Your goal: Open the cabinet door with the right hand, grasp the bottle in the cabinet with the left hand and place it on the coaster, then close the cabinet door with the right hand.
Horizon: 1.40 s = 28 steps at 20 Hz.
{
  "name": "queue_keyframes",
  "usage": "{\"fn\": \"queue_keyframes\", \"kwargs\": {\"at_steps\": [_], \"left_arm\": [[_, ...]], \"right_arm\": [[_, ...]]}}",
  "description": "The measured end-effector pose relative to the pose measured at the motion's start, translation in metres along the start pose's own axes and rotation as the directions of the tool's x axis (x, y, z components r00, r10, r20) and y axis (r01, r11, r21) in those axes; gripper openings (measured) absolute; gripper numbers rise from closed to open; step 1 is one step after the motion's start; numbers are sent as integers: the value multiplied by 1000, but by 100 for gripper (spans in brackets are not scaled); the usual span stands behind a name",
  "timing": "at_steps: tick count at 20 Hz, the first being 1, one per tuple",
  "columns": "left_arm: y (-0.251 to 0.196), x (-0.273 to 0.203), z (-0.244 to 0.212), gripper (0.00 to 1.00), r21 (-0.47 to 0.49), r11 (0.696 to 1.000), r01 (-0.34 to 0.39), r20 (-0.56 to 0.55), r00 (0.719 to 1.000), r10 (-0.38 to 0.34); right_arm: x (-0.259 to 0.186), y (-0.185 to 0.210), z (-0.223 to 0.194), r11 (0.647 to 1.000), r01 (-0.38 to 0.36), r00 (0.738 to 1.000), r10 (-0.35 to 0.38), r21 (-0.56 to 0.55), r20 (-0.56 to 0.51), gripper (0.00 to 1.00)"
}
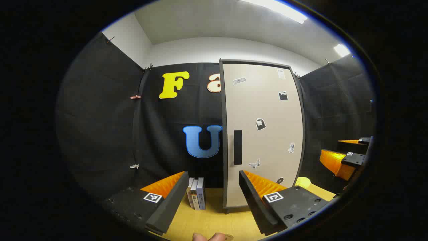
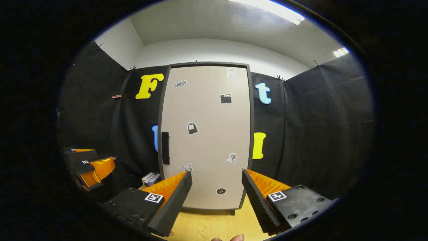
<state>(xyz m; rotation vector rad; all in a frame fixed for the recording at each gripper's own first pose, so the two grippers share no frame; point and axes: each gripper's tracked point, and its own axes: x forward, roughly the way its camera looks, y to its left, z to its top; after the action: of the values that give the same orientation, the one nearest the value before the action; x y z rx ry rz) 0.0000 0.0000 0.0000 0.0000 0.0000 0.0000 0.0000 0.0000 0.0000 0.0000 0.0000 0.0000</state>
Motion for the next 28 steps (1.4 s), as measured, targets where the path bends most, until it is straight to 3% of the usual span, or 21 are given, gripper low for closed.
{"fn": "queue_keyframes", "kwargs": {"at_steps": [15, 25, 28], "left_arm": [[15, 4, -6, 94, -4, 1000, 13, -6, 1000, -13], [27, -1, -9, 94, -2, 1000, 12, -11, 1000, -12], [33, -1, -11, 95, 1, 1000, 11, -10, 1000, -11]], "right_arm": [[3, 11, -1, 999, 41, 999, -41, -29, -9, 97], [-3, 27, 0, 999, 21, 1000, -21, -29, -15, 97], [3, 45, 2, 1000, -14, 1000, 14, -23, -18, 97]]}}
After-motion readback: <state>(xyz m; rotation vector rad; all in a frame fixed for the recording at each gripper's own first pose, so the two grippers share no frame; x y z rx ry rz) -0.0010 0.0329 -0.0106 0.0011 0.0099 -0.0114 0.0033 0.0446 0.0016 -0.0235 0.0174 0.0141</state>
